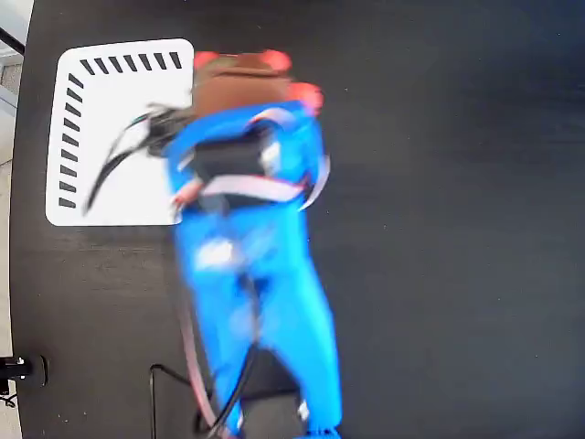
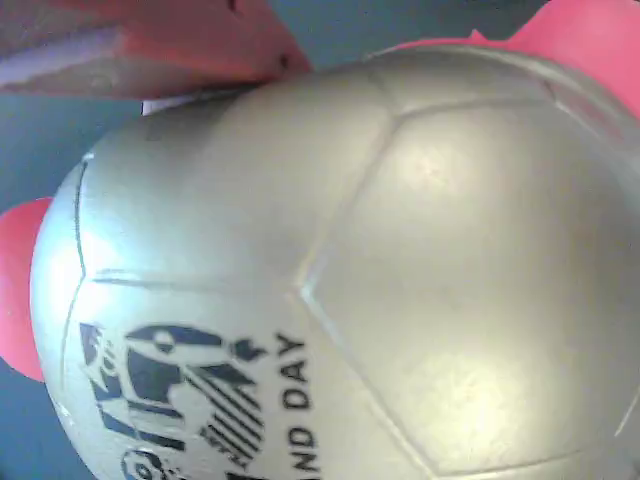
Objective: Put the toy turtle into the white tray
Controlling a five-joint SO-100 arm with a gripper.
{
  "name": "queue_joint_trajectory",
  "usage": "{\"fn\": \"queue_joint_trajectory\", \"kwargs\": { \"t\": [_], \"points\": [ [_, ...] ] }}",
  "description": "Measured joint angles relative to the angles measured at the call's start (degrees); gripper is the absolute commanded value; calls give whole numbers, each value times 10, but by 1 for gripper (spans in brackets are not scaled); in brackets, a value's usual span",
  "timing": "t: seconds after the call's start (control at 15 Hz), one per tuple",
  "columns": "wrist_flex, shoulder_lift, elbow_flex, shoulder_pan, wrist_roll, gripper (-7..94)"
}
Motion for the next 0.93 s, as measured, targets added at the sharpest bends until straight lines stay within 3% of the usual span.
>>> {"fn": "queue_joint_trajectory", "kwargs": {
  "t": [0.4,0.93],
  "points": [
    [1,-47,-11,-154,49,0],
    [-10,-216,-114,-163,48,0]
  ]
}}
